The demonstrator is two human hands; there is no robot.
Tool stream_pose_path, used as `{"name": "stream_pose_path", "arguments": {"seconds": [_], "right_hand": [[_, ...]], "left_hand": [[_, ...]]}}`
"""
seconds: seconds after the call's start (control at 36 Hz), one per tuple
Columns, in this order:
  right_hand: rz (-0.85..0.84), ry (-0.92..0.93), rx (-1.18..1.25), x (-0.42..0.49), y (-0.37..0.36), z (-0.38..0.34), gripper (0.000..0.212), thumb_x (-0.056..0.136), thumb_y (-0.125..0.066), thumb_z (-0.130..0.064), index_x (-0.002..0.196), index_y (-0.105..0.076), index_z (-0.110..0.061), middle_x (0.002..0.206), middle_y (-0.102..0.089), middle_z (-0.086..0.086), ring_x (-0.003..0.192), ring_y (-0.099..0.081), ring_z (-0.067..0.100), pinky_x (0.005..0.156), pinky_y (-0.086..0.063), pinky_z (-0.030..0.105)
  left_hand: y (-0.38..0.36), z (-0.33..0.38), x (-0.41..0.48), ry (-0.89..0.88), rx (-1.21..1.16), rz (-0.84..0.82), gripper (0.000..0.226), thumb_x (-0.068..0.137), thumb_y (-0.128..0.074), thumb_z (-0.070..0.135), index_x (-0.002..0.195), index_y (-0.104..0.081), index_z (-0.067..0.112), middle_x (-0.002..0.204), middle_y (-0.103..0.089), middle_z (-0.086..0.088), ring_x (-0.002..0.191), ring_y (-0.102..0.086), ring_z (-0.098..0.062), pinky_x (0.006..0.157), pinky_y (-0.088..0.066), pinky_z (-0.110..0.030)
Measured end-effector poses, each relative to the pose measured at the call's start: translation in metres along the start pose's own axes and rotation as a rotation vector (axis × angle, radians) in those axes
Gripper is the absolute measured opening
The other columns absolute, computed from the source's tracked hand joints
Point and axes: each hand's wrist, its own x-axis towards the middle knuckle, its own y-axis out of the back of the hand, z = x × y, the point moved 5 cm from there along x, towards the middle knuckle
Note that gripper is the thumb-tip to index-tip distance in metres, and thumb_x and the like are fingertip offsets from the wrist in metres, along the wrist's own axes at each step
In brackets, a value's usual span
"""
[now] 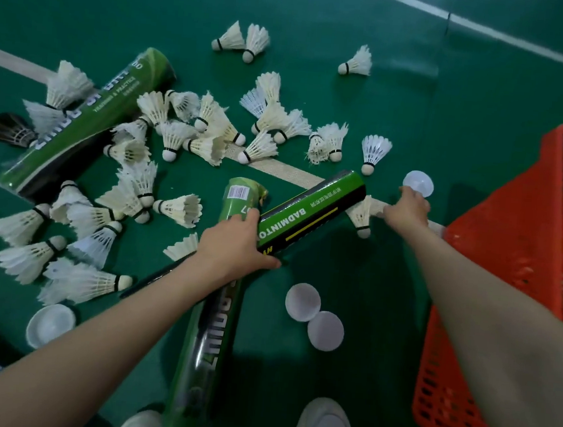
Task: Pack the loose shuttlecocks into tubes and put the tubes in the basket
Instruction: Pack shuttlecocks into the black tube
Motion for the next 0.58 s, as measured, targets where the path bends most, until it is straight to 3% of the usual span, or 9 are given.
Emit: {"name": "stream_pose_path", "arguments": {"seconds": [0.19,0.33,0.44,0.58], "right_hand": [[-0.104,-0.025,-0.028,0.032,0.001,0.010,0.091,0.079,-0.066,-0.008,0.151,-0.012,-0.016,0.157,-0.015,0.006,0.144,-0.010,0.030,0.115,-0.022,0.049],[-0.179,-0.078,-0.065,0.041,-0.006,0.020,0.070,0.084,-0.062,-0.011,0.145,-0.027,-0.007,0.146,-0.030,0.018,0.134,-0.029,0.037,0.109,-0.032,0.049],[-0.023,0.057,-0.264,0.032,-0.015,0.025,0.044,0.092,-0.051,-0.012,0.133,-0.041,-0.001,0.137,-0.038,0.020,0.124,-0.037,0.038,0.099,-0.036,0.045],[0.046,0.173,-0.417,0.020,-0.020,0.026,0.032,0.092,-0.048,-0.009,0.124,-0.053,-0.005,0.127,-0.048,0.019,0.117,-0.040,0.036,0.093,-0.036,0.039]], "left_hand": [[0.014,0.002,0.026,0.004,-0.011,-0.007,0.087,0.067,-0.065,0.072,0.131,-0.033,0.023,0.120,-0.057,-0.003,0.101,-0.059,-0.026,0.074,-0.048,-0.034],[0.013,0.009,0.031,0.001,-0.024,-0.020,0.090,0.067,-0.066,0.071,0.136,-0.031,0.025,0.121,-0.056,-0.002,0.102,-0.059,-0.025,0.079,-0.050,-0.035],[0.005,0.010,0.030,0.007,-0.035,-0.033,0.087,0.067,-0.067,0.069,0.134,-0.033,0.024,0.120,-0.057,-0.001,0.099,-0.060,-0.024,0.079,-0.050,-0.035],[0.003,0.003,0.020,0.011,-0.058,-0.028,0.085,0.064,-0.067,0.071,0.128,-0.038,0.025,0.116,-0.057,0.001,0.098,-0.059,-0.022,0.078,-0.051,-0.035]]}}
